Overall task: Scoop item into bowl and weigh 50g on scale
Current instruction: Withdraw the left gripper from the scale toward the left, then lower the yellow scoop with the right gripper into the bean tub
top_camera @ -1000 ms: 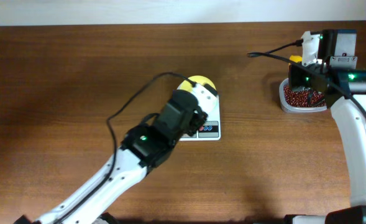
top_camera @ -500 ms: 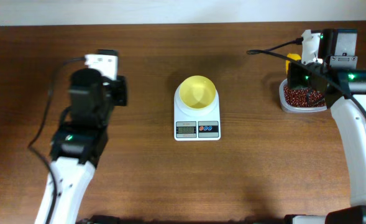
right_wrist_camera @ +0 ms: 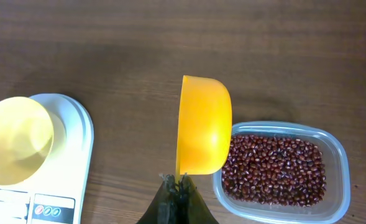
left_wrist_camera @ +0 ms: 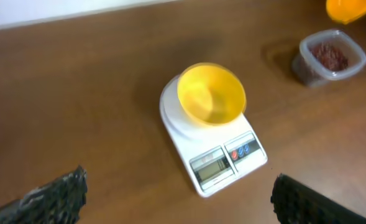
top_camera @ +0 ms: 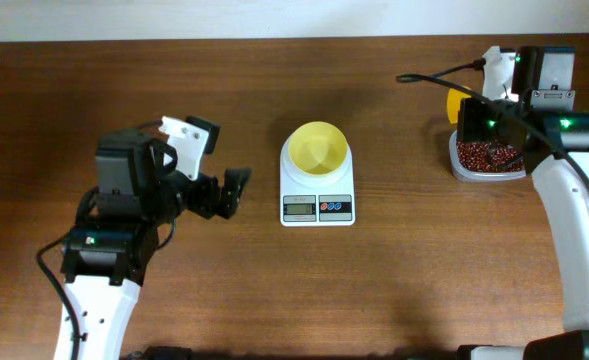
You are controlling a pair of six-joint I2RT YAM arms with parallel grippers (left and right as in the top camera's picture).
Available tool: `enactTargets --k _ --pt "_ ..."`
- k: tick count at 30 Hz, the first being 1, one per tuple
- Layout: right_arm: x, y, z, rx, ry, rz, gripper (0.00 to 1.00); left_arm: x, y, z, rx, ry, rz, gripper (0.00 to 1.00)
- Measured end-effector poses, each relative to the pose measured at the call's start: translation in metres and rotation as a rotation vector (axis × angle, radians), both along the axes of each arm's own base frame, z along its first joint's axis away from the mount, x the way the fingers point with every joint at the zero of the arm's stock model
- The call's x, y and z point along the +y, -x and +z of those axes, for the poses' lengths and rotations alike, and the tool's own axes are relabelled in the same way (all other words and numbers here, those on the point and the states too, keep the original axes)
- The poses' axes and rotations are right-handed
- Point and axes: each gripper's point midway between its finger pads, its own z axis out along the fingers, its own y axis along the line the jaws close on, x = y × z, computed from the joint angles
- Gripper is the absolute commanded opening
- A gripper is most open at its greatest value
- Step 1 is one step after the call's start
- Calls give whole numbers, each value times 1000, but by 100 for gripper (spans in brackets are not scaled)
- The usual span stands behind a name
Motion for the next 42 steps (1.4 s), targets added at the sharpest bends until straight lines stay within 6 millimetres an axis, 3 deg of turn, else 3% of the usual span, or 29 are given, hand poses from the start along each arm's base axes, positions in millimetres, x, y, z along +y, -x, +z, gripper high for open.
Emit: enactTargets --k 4,8,15,28,36,42 --pt "0 -3 2 -15 0 -1 4 1 42 -38 174 -103 -119 99" --pt "4 -4 3 -19 -20 16 4 1 68 -53 222 -194 -259 99" --pt "8 -2 2 -12 -39 30 4 2 69 -15 77 -325 -402 99" --pt "35 -3 11 -43 -163 134 4 -3 89 -23 86 -370 -541 99" --pt "38 -3 12 -38 -192 127 4 -3 89 -23 76 -379 -559 99" --pt "39 -3 12 -38 -194 129 4 -4 78 -42 160 -363 -577 99"
